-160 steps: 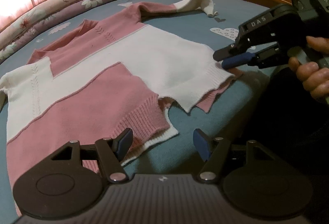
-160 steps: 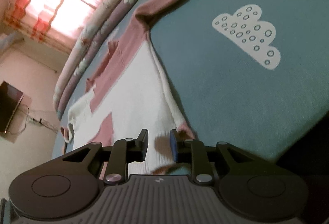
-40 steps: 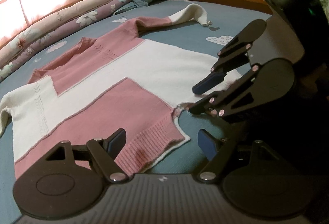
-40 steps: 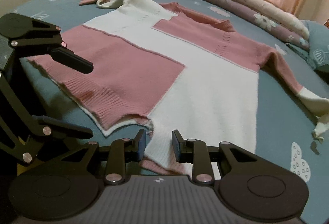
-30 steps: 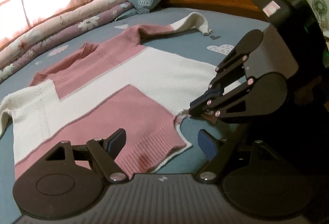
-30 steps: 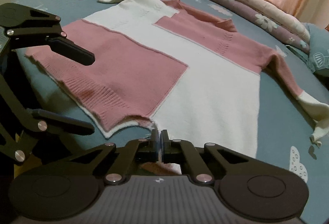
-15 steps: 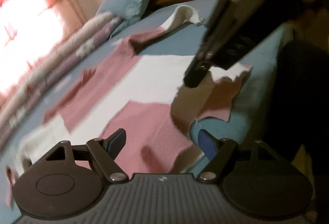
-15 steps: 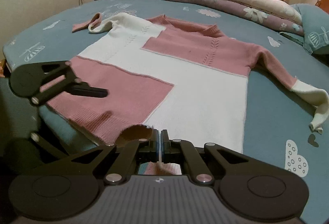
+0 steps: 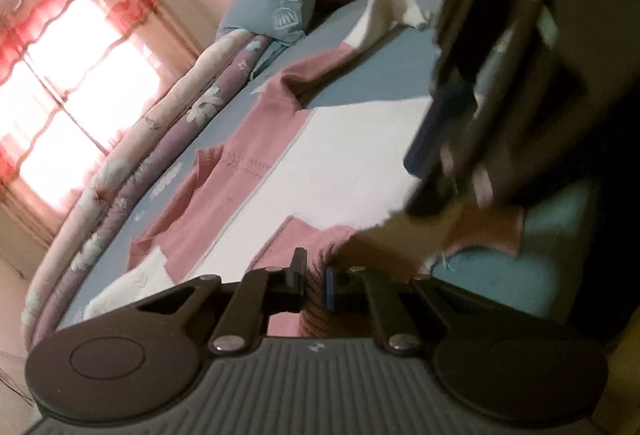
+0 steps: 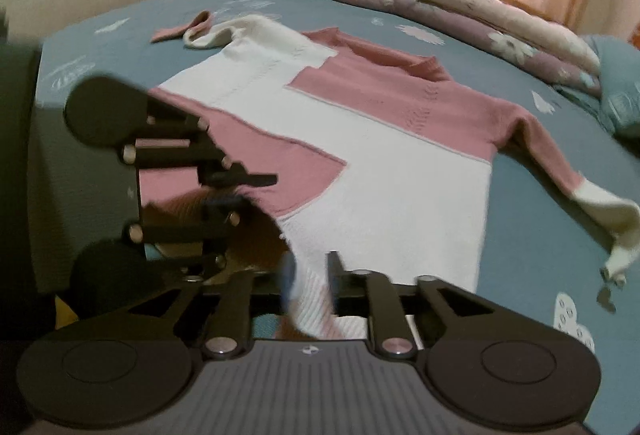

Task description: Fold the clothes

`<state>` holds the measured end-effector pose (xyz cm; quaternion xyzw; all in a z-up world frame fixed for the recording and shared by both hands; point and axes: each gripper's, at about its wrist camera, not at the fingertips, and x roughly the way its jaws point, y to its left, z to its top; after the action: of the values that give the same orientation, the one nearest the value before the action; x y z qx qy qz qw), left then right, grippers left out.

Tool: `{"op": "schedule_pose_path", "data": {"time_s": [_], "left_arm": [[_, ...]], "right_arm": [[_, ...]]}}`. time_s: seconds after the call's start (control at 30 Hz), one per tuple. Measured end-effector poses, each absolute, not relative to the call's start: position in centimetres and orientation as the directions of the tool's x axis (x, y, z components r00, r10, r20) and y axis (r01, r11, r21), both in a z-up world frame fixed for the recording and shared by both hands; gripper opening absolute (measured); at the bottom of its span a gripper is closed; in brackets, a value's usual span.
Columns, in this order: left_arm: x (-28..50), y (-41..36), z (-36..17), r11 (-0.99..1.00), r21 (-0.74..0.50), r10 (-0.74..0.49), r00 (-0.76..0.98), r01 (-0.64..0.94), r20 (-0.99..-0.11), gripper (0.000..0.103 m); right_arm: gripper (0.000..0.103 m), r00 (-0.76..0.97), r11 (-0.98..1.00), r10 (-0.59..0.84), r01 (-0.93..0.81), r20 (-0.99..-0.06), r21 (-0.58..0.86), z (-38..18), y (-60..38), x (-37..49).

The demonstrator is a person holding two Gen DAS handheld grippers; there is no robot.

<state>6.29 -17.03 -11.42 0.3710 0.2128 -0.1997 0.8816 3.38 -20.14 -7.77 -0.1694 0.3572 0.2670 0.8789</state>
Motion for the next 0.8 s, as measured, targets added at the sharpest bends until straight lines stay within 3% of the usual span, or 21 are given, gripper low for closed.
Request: {"op": "schedule_pose_path", "data": {"time_s": [0.2,0.3,0.33,0.4,0.63,0.8], "left_arm": [[6.5,-16.2,-10.7,0.673,0.513,-0.223,0.807,0.533,-0.547,0.006],[6.5,-16.1,-10.8,0.667,0.512,-0.227,0.802,0.541,-0.553,0.006],[6.5,-15.9,-10.7,0.671,0.492,-0.24,0.791,0.555,-0.563,0.006],[6.5,-15.7,-10.6,0.678,0.471,-0.253,0.781,0.564,-0.571,0.005],[5.8,-15.0,-10.9,0.664,0.396,-0.298,0.71,0.634,-0.638,0.004],[5.1,-15.3,-11.8,0.646,0.394,-0.299,0.692,0.653,-0.657,0.004]], "right_arm": [[0.033,0.7,0.684,0.287,-0.628,-0.653,-0.373,-9.7,-17.8,2.6],[0.028,0.717,0.634,0.291,-0.641,-0.634,-0.433,-10.4,-17.2,2.7],[0.02,0.718,0.629,0.294,-0.642,-0.631,-0.438,-10.5,-17.2,2.9],[0.005,0.705,0.631,0.287,-0.649,-0.649,-0.425,-10.5,-17.2,3.3],[0.003,0.568,0.693,0.375,-0.697,-0.733,-0.186,-9.6,-19.3,3.5],[0.003,0.546,0.695,0.356,-0.697,-0.758,-0.176,-10.6,-19.3,3.2]]}}
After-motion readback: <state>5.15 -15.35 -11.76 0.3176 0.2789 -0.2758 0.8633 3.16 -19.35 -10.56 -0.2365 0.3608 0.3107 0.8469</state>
